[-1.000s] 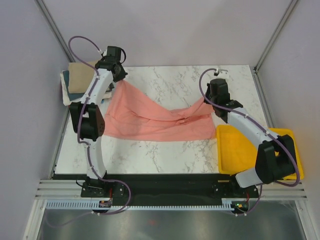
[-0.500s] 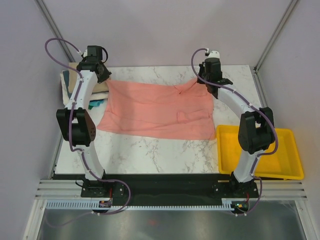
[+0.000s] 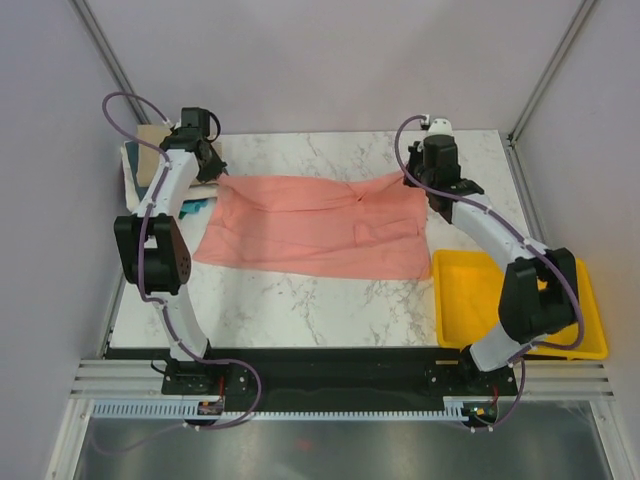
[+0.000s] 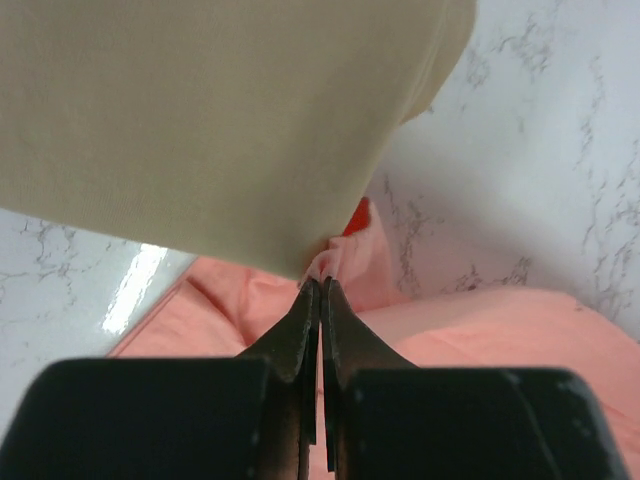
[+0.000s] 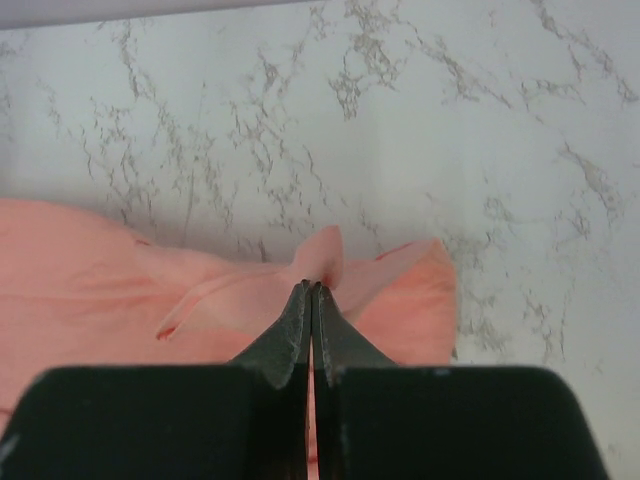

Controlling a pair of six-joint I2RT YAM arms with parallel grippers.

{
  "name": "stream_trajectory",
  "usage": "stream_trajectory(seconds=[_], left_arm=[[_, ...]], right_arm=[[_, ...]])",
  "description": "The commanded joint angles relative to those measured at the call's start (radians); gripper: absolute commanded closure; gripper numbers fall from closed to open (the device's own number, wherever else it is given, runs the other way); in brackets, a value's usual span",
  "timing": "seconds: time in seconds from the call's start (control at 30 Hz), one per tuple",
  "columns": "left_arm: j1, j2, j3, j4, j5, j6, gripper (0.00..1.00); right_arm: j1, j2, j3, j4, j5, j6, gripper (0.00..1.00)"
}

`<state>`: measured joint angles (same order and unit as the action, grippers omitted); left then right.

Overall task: Fold and stack the t-shirts
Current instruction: Fold the tshirt

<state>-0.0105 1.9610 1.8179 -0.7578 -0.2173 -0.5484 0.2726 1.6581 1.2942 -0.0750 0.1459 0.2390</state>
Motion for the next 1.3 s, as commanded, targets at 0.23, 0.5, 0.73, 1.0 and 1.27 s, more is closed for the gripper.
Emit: stream_trajectory(seconds=[0.23, 0.5, 0.73, 1.0, 1.27], left_arm=[[0.007, -0.194, -0.358, 0.081, -0.088, -0.019, 0.98], [0.044, -0.261, -0.532, 0.107, -0.116, -0.116, 0.94], [0.081, -0.341, -0.594, 0.137, -0.087, -0.131, 0.4], [0.037, -0.4, -0.608, 0.189, -0.077, -0.093, 0.23], [-0.124, -0.208, -0.58, 0.224, -0.019, -0.065, 0.25]], right_arm=[[0.0, -0.354, -0.423, -0.011, -0.022, 0.134, 1.0], [0.0, -0.48, -0.598, -0.031, 0.034, 0.233, 0.9], [0.0, -0.54, -0.569, -0.106, 0.051, 0.244, 0.33], [0.065, -0.519, -0.518, -0.071, -0.071, 0.335, 0.33], [0.097, -0.103, -0.406, -0.101, -0.144, 0.465, 0.35]])
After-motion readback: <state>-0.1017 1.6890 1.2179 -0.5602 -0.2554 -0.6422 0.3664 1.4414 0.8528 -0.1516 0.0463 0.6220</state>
